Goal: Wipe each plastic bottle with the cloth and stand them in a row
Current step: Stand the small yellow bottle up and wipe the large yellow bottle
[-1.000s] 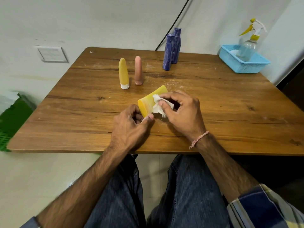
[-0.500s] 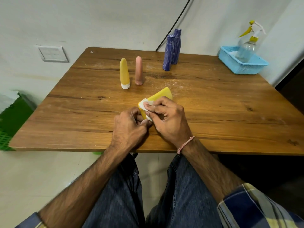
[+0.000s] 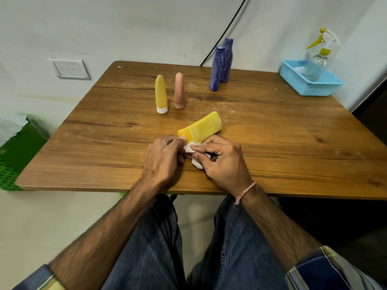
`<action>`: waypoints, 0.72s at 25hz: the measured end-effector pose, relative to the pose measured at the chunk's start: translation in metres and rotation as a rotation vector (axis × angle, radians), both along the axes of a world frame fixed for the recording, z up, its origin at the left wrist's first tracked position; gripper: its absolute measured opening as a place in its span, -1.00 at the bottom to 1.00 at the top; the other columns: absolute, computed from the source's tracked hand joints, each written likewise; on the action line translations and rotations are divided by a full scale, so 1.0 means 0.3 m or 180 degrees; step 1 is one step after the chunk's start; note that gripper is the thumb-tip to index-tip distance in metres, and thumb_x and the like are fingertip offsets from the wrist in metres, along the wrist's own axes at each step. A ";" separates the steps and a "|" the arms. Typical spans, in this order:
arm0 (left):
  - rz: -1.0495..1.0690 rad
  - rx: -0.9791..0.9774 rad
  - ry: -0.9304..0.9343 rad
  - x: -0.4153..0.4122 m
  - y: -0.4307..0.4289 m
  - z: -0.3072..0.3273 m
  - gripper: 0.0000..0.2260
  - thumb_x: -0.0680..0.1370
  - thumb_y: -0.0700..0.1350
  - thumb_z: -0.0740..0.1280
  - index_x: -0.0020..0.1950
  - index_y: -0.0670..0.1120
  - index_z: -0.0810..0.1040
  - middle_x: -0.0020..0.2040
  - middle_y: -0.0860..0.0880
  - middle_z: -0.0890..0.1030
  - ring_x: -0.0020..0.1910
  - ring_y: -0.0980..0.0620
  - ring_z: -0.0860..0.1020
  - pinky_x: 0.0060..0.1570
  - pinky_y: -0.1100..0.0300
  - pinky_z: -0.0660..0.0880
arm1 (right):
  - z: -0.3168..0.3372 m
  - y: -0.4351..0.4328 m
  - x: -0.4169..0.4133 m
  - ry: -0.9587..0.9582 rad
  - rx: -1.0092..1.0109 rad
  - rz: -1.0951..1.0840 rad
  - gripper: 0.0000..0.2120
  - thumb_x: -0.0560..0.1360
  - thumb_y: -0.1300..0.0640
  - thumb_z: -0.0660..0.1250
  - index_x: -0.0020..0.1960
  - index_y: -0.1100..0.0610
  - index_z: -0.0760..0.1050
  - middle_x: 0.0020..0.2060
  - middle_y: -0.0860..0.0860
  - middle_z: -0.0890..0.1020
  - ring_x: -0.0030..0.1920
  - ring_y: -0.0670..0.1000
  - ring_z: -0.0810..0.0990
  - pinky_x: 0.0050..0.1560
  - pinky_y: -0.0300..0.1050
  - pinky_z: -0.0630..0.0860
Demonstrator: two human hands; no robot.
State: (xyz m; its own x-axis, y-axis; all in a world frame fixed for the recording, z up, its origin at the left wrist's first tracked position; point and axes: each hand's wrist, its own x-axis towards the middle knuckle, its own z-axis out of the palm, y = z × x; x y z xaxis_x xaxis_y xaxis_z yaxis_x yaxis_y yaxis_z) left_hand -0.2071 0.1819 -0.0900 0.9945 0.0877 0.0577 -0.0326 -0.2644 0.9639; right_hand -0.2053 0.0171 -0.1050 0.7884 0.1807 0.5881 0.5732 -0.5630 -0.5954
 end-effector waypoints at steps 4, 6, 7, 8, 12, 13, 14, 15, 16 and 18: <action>0.0126 0.0527 -0.0177 0.009 -0.014 -0.010 -0.58 0.70 0.02 0.17 -0.24 -0.13 0.61 -0.39 0.00 0.69 -0.42 0.14 0.56 -0.33 0.27 0.43 | 0.041 -0.034 0.005 0.0043 0.0131 -0.0322 -0.86 0.41 0.26 0.52 -0.05 0.13 0.74 -0.17 -0.03 0.70 -0.16 -0.14 0.64 -0.12 -0.26 0.57; 0.0091 0.0607 -0.0239 0.014 -0.018 -0.017 -0.62 0.70 0.01 0.15 -0.17 -0.10 0.62 -0.36 0.04 0.70 -0.36 0.11 0.59 -0.25 0.23 0.49 | 0.063 -0.032 0.035 -0.0136 0.0319 -0.0622 -0.86 0.44 0.25 0.50 -0.01 0.13 0.73 -0.14 -0.03 0.69 -0.14 -0.16 0.63 -0.11 -0.36 0.52; 0.0087 0.0675 -0.0272 0.016 -0.018 -0.020 -0.63 0.69 0.01 0.15 -0.17 -0.08 0.62 -0.37 0.04 0.70 -0.32 0.08 0.60 -0.21 0.18 0.50 | 0.069 -0.018 0.051 -0.0174 0.0298 -0.0665 -0.85 0.46 0.24 0.48 0.02 0.14 0.72 -0.12 -0.02 0.69 -0.13 -0.16 0.62 -0.10 -0.39 0.50; 0.0086 0.0757 -0.0305 0.018 -0.018 -0.021 -0.63 0.68 0.00 0.15 -0.20 -0.07 0.61 -0.37 0.03 0.69 -0.30 0.07 0.60 -0.18 0.16 0.49 | 0.070 0.003 0.063 -0.0163 0.0196 -0.0646 -0.83 0.47 0.24 0.48 0.05 0.14 0.72 -0.11 0.00 0.68 -0.12 -0.14 0.61 -0.09 -0.39 0.50; 0.0123 0.0838 -0.0306 0.013 -0.018 -0.015 -0.64 0.66 -0.05 0.18 -0.26 -0.09 0.61 -0.42 0.06 0.65 -0.38 0.21 0.56 -0.29 0.28 0.40 | 0.040 0.044 0.043 -0.0261 -0.0067 -0.0219 -0.79 0.44 0.28 0.51 0.06 0.16 0.72 -0.16 0.04 0.66 -0.18 -0.12 0.60 -0.12 -0.41 0.48; 0.0133 0.0820 -0.0293 0.012 -0.017 -0.015 -0.64 0.65 -0.05 0.18 -0.27 -0.10 0.62 -0.42 0.06 0.65 -0.41 0.24 0.55 -0.34 0.35 0.37 | 0.030 0.026 0.027 -0.0317 -0.0082 -0.0088 -0.80 0.43 0.29 0.51 0.05 0.17 0.72 -0.17 0.05 0.67 -0.19 -0.09 0.62 -0.13 -0.38 0.49; 0.0126 0.0809 -0.0278 0.012 -0.019 -0.016 -0.63 0.65 -0.05 0.20 -0.27 -0.11 0.63 -0.41 0.05 0.66 -0.42 0.26 0.54 -0.38 0.41 0.34 | 0.026 -0.001 0.018 -0.0345 -0.0117 -0.0021 -0.81 0.42 0.29 0.52 0.03 0.17 0.73 -0.18 0.06 0.68 -0.20 -0.06 0.63 -0.16 -0.32 0.52; 0.0114 0.0797 -0.0249 0.011 -0.022 -0.016 -0.63 0.64 -0.04 0.21 -0.27 -0.12 0.64 -0.40 0.04 0.67 -0.43 0.27 0.53 -0.40 0.44 0.33 | 0.026 -0.029 0.024 -0.0346 -0.0168 -0.0062 -0.83 0.42 0.28 0.52 0.01 0.16 0.73 -0.18 0.06 0.68 -0.21 -0.04 0.64 -0.17 -0.25 0.55; 0.0108 0.0796 -0.0213 0.012 -0.026 -0.015 -0.63 0.63 -0.03 0.22 -0.28 -0.12 0.64 -0.39 0.04 0.67 -0.44 0.28 0.52 -0.40 0.44 0.33 | 0.028 -0.053 0.044 -0.0325 -0.0212 -0.0235 -0.84 0.43 0.26 0.51 0.00 0.15 0.73 -0.17 0.05 0.69 -0.20 -0.03 0.64 -0.16 -0.17 0.57; 0.0087 0.0868 -0.0161 0.016 -0.030 -0.016 -0.64 0.62 -0.02 0.23 -0.29 -0.12 0.64 -0.40 0.05 0.67 -0.40 0.27 0.53 -0.38 0.43 0.33 | 0.040 -0.072 0.101 -0.0254 -0.0298 -0.0774 -0.85 0.45 0.24 0.47 0.00 0.15 0.73 -0.15 0.04 0.69 -0.17 -0.03 0.63 -0.11 -0.06 0.59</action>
State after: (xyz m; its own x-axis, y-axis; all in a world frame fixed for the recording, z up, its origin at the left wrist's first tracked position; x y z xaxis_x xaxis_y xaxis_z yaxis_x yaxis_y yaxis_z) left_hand -0.2024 0.1729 -0.0947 0.9872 0.0888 0.1323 -0.0681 -0.5153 0.8543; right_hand -0.1749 -0.0044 -0.0929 0.7671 0.0482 0.6397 0.4573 -0.7405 -0.4925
